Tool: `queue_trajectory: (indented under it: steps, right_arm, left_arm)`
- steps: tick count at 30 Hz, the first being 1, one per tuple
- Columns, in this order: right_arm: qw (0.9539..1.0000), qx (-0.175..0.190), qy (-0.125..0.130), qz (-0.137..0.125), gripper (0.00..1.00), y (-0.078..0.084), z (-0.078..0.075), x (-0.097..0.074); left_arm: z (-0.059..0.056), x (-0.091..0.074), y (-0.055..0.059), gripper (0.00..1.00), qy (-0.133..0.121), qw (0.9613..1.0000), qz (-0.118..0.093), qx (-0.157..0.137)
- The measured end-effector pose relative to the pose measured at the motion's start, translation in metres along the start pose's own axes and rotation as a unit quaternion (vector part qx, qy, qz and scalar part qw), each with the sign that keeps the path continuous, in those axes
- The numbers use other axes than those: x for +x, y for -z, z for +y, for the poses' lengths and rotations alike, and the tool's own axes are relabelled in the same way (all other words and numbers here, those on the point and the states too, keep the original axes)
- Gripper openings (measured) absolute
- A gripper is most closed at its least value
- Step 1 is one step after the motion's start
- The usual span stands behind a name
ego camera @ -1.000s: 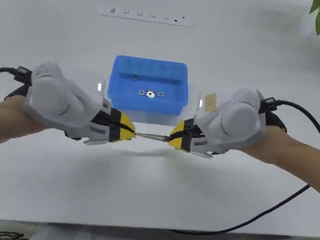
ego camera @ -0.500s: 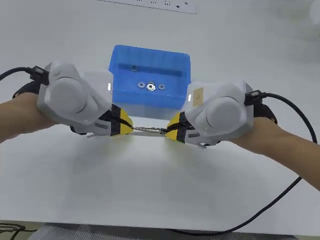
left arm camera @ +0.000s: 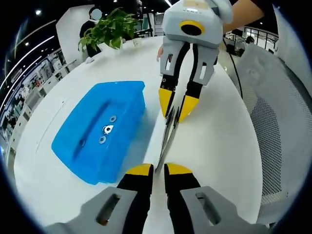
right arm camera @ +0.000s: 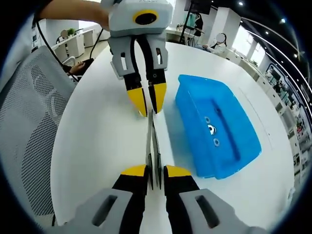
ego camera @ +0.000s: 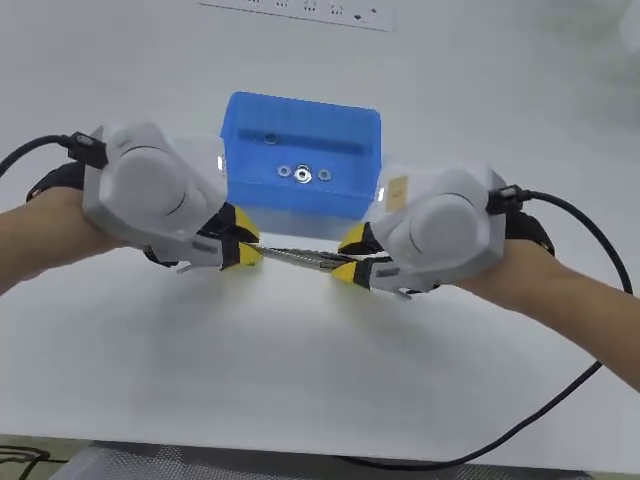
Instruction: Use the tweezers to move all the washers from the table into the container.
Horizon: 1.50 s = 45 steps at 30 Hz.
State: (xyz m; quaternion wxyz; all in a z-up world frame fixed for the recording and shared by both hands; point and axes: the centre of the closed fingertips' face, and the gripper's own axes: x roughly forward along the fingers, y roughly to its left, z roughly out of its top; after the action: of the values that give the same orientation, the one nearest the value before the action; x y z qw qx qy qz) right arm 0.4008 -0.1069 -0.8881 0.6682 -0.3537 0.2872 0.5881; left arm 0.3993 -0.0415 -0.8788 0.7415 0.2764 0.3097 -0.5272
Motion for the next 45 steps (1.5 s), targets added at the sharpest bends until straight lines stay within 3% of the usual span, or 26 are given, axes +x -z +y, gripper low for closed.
queue_trajectory:
  steps: [4,7,8,10,12,13,16,17,19,24,27,29,34,40,42,45]
  right_arm:
    - [0.9998,0.009,0.016,-0.002,0.17,0.001,-0.002,-0.007]
    - [0.9991,0.028,0.031,-0.008,0.18,0.003,-0.003,-0.015]
    - [0.9984,0.04,0.037,-0.013,0.18,0.004,-0.002,-0.02]
    - [0.9965,0.065,0.049,-0.022,0.18,0.006,-0.002,-0.027]
    - [0.9913,0.107,0.062,-0.045,0.18,0.006,0.0,-0.037]
    - [0.9863,0.136,0.072,-0.059,0.18,0.007,0.001,-0.044]
    - [0.9781,0.167,0.093,-0.083,0.19,0.011,0.006,-0.06]
    - [0.976,0.169,0.104,-0.091,0.2,0.013,0.009,-0.067]
    - [0.9749,0.166,0.106,-0.103,0.23,0.014,0.017,-0.075]
    - [0.9684,0.157,0.11,-0.159,0.31,0.001,0.037,-0.099]
    - [0.962,0.158,0.115,-0.191,0.38,-0.013,0.043,-0.113]
    - [0.9613,0.141,0.133,-0.196,0.48,-0.019,0.045,-0.121]
    - [0.9566,0.135,0.14,-0.217,0.63,-0.033,0.056,-0.135]
    - [0.9569,0.145,0.132,-0.214,0.79,-0.033,0.073,-0.14]
    - [0.9567,0.145,0.134,-0.214,0.85,-0.032,0.077,-0.141]
    - [0.9524,0.156,0.14,-0.221,0.91,-0.03,0.081,-0.145]
  left_arm:
    - [0.0,-0.01,0.009,0.17,-0.016,0.9996,0.009,-0.022]
    - [-0.002,-0.021,0.004,0.17,-0.03,0.9972,-0.023,-0.064]
    - [-0.004,-0.027,0.0,0.17,-0.039,0.9935,-0.046,-0.097]
    - [-0.004,-0.038,0.001,0.18,-0.058,0.9865,-0.071,-0.136]
    - [-0.006,-0.049,0.008,0.18,-0.082,0.9807,-0.078,-0.159]
    - [-0.008,-0.053,0.011,0.19,-0.087,0.9781,-0.079,-0.172]
    - [-0.016,-0.067,0.007,0.2,-0.102,0.969,-0.111,-0.196]
    - [-0.02,-0.074,0.003,0.21,-0.103,0.9626,-0.136,-0.21]
    - [-0.028,-0.084,-0.002,0.27,-0.105,0.9595,-0.159,-0.208]
    - [-0.051,-0.1,-0.015,0.36,-0.097,0.9608,-0.184,-0.183]
    - [-0.064,-0.112,-0.035,0.46,-0.089,0.9554,-0.224,-0.171]
    - [-0.069,-0.117,-0.039,0.51,-0.09,0.9534,-0.229,-0.175]
    - [-0.084,-0.124,-0.048,0.66,-0.097,0.9536,-0.23,-0.169]
    - [-0.107,-0.123,-0.054,0.89,-0.078,0.9611,-0.215,-0.155]
    - [-0.109,-0.123,-0.052,0.96,-0.084,0.9633,-0.204,-0.152]
    - [-0.109,-0.128,-0.049,1.0,-0.098,0.9618,-0.202,-0.156]
